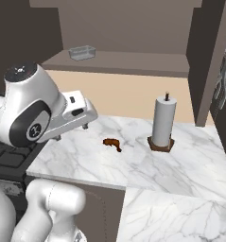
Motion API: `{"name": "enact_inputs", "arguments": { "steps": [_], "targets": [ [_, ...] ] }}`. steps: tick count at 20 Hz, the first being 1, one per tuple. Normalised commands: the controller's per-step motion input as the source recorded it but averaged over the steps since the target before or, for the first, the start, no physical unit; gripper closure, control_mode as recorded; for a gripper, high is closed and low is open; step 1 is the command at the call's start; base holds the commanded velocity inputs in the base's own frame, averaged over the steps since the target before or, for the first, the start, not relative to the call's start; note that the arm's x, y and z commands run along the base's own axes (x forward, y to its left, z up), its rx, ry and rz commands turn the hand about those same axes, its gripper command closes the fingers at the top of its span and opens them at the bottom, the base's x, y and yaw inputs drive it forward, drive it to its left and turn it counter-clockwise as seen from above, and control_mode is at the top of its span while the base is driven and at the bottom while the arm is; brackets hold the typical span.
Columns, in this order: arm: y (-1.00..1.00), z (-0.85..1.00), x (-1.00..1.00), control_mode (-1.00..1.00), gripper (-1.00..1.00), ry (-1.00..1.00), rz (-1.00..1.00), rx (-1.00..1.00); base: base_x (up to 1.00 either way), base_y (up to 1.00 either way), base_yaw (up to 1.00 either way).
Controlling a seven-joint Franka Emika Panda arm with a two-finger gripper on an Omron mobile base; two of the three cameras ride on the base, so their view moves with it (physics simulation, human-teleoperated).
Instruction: Retrieve the tupperware from the cabinet, then place the raw meat into the tupperware to avoid contamination.
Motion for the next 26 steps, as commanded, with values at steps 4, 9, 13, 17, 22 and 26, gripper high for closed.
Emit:
{"name": "enact_inputs", "arguments": {
  "steps": [4, 9, 13, 17, 22, 26],
  "targets": [
    [0.13, 0.14, 0.00, -1.00, -1.00, 0.01, -0.03, 0.13, 0.00, 0.00, 0.00],
    [0.00, 0.31, -0.05, -1.00, -1.00, -0.03, 0.00, 0.16, 0.00, 0.00, 0.00],
    [0.00, 0.30, -0.13, -1.00, -1.00, -0.16, -0.02, 0.07, 0.00, 0.00, 0.00],
    [0.00, 0.43, -0.11, -1.00, -1.00, -0.19, -0.05, 0.08, 0.00, 0.00, 0.00],
    [0.01, 0.50, -0.02, -1.00, -1.00, -0.15, -0.07, 0.06, 0.00, 0.00, 0.00],
    [0.00, 0.53, 0.00, -1.00, -1.00, -0.16, -0.08, 0.05, 0.00, 0.00, 0.00]
  ]
}}
